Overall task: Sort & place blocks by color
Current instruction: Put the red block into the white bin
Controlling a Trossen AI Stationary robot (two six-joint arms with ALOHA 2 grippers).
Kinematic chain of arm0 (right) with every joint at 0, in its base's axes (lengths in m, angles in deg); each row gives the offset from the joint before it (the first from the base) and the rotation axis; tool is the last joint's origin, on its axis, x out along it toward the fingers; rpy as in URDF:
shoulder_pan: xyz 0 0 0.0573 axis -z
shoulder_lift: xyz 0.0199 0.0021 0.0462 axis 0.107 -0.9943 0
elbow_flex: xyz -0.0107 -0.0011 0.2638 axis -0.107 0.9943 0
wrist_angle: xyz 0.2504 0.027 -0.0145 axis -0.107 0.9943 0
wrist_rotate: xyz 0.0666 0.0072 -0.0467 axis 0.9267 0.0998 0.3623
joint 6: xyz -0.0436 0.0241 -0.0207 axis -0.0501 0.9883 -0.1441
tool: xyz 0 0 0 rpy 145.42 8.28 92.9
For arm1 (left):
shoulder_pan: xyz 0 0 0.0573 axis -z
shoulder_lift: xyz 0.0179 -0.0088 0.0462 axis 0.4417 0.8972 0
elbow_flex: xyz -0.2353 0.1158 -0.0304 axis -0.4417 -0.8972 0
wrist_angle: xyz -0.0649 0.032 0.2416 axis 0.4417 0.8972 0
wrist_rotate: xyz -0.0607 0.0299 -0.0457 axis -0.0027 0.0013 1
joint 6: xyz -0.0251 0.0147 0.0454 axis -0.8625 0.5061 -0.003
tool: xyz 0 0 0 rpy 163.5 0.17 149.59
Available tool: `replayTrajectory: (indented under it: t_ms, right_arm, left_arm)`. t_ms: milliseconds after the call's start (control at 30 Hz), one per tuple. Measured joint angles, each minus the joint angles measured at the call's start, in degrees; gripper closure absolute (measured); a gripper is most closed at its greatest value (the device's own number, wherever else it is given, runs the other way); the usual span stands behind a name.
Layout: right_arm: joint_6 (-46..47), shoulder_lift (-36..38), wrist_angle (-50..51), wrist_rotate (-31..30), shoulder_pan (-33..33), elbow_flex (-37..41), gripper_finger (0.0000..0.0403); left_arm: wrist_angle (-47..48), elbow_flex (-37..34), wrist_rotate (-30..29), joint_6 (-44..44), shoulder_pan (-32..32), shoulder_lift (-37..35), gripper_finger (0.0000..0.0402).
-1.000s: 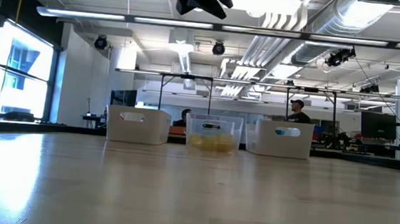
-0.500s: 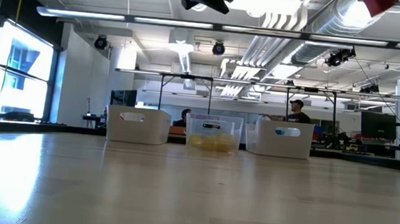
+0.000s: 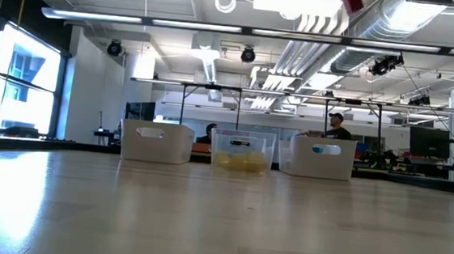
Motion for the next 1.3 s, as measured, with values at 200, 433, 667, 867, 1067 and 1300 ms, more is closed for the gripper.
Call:
replayTrajectory:
  t_ms: [200, 433, 667, 867, 1067, 1300]
  right_arm:
    - [-6.6, 0.0, -5.6, 2.8, 3.4, 0.0, 0.0332]
    - [-10.4, 0.0, -11.2, 2.8, 5.7, 0.0, 0.0332]
    - [-10.4, 0.0, -12.1, 2.8, 7.7, 0.0, 0.0332]
    - [-10.4, 0.0, -13.6, 2.9, 9.4, 0.0, 0.0332]
    - [-10.2, 0.0, -13.6, 4.2, 11.0, 0.0, 0.0332]
    - [-10.1, 0.0, -13.8, 4.5, 11.9, 0.0, 0.0332]
  left_arm:
    - [-2.1, 0.0, 0.0, 0.2, 0.4, 0.0, 0.0255]
    - [-2.0, 0.0, -2.7, 0.2, 0.6, 0.0, 0.0212]
    - [-2.1, 0.0, -2.2, 1.9, 0.7, 0.0, 0.0162]
    - [-2.7, 0.0, -2.2, 1.8, 0.7, 0.0, 0.0157]
    - [-5.2, 0.0, -2.8, 1.8, 0.7, 0.0, 0.016]
    - [-5.2, 0.0, -3.5, 2.7, 0.6, 0.2, 0.0165]
